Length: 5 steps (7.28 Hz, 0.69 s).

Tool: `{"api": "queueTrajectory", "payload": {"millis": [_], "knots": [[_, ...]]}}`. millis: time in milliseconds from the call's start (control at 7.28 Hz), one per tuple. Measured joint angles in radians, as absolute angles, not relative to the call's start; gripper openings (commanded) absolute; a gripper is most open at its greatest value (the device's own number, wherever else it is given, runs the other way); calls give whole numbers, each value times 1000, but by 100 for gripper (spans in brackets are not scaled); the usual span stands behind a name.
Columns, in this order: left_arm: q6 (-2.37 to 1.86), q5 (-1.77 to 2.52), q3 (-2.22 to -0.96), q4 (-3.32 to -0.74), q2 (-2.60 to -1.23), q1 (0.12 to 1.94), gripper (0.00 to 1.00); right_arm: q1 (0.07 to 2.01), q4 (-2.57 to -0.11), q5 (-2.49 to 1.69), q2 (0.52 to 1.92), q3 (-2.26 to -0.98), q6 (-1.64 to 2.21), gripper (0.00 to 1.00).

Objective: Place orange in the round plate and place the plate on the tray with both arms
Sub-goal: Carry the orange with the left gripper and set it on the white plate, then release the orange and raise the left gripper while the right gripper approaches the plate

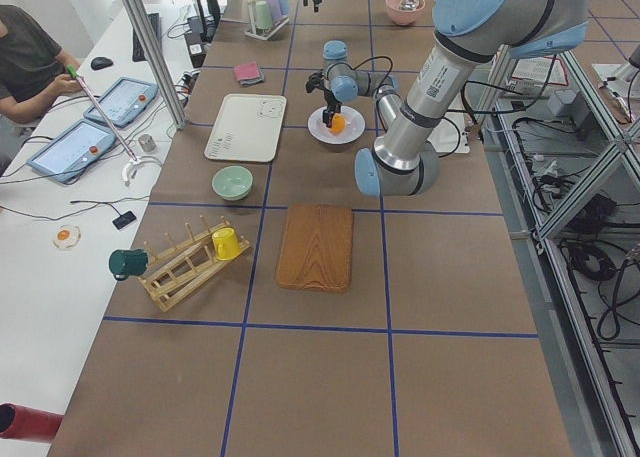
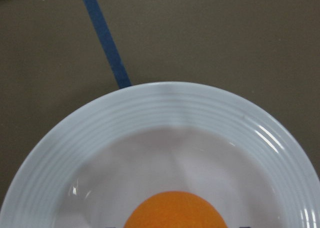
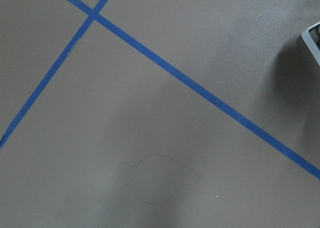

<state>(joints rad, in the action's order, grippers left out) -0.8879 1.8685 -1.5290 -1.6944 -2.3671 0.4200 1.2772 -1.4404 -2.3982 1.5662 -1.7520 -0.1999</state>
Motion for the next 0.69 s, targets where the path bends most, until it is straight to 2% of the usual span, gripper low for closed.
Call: {"api": "queueTrajectory", "payload": {"millis": [275,687], "knots": [[-888,1861,-1575,-1696,-2352,427,98,1273,-1440,-2398,1552,-1752,-188,100],[-881,1884,-1755,-1686,-2236,478,98,1169,-1425,-2395,1455,-1757,40,100]]}}
